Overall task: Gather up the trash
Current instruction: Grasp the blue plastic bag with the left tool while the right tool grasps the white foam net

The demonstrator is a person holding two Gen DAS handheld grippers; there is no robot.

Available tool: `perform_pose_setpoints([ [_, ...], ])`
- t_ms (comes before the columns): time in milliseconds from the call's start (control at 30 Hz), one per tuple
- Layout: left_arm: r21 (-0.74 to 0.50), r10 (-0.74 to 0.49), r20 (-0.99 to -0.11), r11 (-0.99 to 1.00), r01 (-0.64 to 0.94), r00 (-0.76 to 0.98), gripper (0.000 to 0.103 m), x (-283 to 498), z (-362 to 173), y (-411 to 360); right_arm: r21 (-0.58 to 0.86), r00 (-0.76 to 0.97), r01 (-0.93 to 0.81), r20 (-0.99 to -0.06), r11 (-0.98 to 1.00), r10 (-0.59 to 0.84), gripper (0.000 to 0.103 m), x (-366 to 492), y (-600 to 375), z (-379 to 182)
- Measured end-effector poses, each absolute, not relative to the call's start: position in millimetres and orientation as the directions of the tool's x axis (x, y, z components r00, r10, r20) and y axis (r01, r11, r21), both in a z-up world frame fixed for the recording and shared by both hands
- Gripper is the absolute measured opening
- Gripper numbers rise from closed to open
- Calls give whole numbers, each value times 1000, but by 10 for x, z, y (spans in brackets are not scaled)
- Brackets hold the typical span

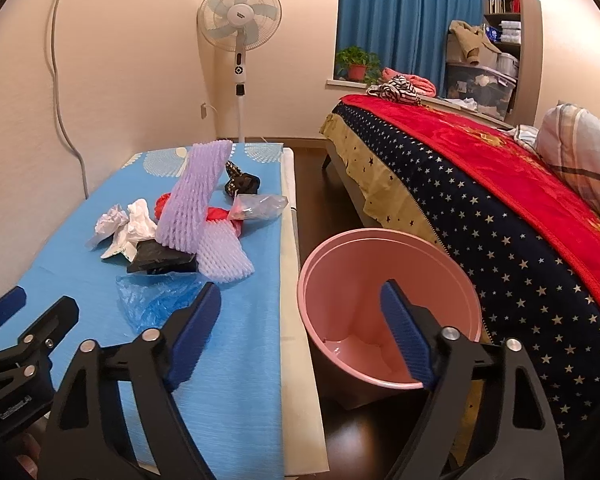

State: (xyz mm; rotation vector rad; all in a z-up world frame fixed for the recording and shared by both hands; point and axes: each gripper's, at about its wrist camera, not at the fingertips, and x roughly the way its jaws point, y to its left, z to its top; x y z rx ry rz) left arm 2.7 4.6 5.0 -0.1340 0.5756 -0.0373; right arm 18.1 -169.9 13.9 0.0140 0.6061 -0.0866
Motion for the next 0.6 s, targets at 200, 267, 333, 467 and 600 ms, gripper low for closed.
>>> perform_pose_setpoints([
  [200,-160,-88,-563,987,-4,822,78,146,-21,38,13,812,91,-579,996,-66,71,258,-1762,117],
  [267,-174,-95,-575,985,-7,813,74,208,-58,56,19,813,91,-578,996,-63,69,281,-1774,115],
  [333,-192,-98,-592,981,-21,800,73,284,-112,80,24,816,93,-574,995,-63,68,305,-1789,123],
  [467,-236,-105,-621,970,-58,777,69,420,-235,146,39,819,106,-570,994,-65,68,349,-1849,129],
  [600,-273,-124,-648,959,-78,752,65,570,-366,169,47,817,100,-574,994,-55,68,405,-1865,101],
])
